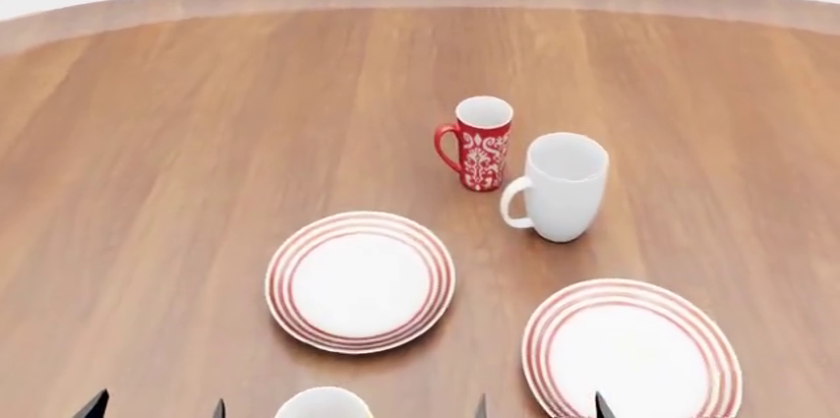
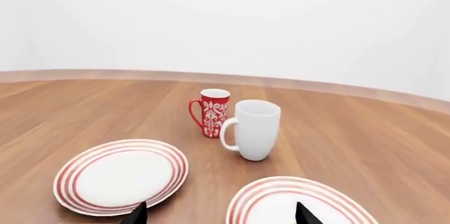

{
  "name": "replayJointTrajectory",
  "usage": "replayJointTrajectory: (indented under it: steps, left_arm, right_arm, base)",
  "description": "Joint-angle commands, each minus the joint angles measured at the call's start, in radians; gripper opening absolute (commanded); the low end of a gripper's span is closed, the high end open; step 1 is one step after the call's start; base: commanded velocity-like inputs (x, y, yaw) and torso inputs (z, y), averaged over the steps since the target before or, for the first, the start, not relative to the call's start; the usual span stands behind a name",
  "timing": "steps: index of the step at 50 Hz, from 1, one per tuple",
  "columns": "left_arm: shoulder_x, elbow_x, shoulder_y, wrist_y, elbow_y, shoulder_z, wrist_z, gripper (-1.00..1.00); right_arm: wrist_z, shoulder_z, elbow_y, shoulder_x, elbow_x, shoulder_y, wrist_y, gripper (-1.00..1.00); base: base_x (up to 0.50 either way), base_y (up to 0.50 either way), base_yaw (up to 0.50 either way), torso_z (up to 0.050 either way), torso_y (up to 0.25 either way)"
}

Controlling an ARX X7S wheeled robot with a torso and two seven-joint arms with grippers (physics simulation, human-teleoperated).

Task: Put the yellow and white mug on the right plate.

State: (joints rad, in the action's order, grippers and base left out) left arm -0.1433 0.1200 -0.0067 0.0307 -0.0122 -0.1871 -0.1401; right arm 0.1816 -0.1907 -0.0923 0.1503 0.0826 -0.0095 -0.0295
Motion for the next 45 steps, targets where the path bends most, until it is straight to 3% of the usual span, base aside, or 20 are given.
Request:
replayJointTrajectory:
  steps: [1,10,23,35,38,45]
  left_arm:
    - [-0.007,0.007,-0.001,0.004,-0.003,-0.011,-0.005,1.0]
    - [-0.012,0.012,-0.001,0.002,-0.002,-0.017,-0.01,1.0]
    - [-0.019,0.022,-0.003,0.005,-0.004,-0.027,-0.014,1.0]
    - [-0.037,0.023,-0.009,0.009,-0.007,-0.028,-0.018,1.0]
    - [-0.039,0.025,-0.01,0.01,-0.009,-0.027,-0.021,1.0]
    - [-0.045,0.026,-0.008,0.011,-0.002,-0.027,-0.028,1.0]
  right_arm:
    - [0.002,-0.012,0.002,0.009,0.007,0.0,0.005,1.0]
    - [0.009,-0.024,0.01,0.013,0.005,0.006,-0.007,1.0]
    - [-0.025,-0.052,-0.037,0.076,-0.018,-0.009,0.013,1.0]
    - [-0.276,-0.096,-0.219,0.302,0.083,-0.163,0.053,1.0]
    - [-0.288,-0.124,-0.235,0.336,0.043,-0.184,0.004,1.0]
    - [-0.378,-0.206,-0.259,0.409,-0.018,-0.245,0.058,1.0]
  base:
    - [0.5,0.0,0.0,0.0,0.0]
    - [0.46,0.0,0.0,0.0,0.0]
    - [0.0,0.0,0.0,0.0,0.0]
    - [0.0,0.0,0.0,0.0,0.0]
    - [0.0,0.0,0.0,0.0,0.0]
    - [0.0,0.0,0.0,0.0,0.0]
